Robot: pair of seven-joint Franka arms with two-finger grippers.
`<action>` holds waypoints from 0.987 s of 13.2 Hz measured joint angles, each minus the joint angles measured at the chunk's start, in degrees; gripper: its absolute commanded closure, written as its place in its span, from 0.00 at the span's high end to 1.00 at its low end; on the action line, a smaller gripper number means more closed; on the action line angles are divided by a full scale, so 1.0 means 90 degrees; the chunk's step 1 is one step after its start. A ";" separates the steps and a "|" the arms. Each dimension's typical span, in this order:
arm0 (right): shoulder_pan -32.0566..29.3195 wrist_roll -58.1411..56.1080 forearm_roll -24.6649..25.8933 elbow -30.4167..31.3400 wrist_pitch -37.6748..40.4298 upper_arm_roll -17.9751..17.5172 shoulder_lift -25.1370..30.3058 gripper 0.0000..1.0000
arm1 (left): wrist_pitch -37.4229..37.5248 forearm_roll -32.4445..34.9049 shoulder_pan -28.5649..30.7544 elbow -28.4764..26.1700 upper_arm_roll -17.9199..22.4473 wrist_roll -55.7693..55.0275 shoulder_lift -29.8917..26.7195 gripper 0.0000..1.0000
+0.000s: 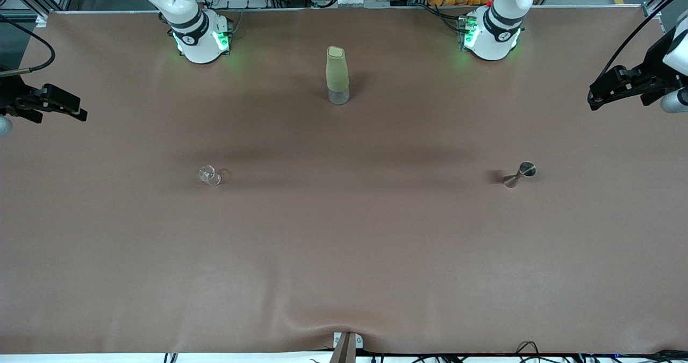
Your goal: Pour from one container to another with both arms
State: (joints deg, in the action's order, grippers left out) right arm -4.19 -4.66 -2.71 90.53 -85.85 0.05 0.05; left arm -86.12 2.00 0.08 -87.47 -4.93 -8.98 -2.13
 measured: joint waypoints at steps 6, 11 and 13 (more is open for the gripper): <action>0.0000 0.0007 0.0279 -0.0001 -0.0007 -0.0008 0.0022 1.00 | 0.0084 0.0000 0.0001 0.0000 0.0001 0.0061 0.0037 1.00; 0.0000 0.0307 0.0290 -0.0001 -0.0007 -0.0018 0.0026 1.00 | 0.0085 -0.0069 0.0008 0.0000 0.0002 0.0065 0.0056 1.00; 0.0000 0.0327 0.0291 -0.0001 -0.0007 -0.0014 0.0026 1.00 | 0.0085 -0.0070 0.0010 0.0000 0.0003 0.0065 0.0056 1.00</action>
State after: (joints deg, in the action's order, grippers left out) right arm -4.18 -1.72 -0.10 90.53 -85.91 -0.07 0.29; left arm -85.35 1.37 0.17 -87.47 -4.90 -8.39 -1.63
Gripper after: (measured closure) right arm 0.000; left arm 0.000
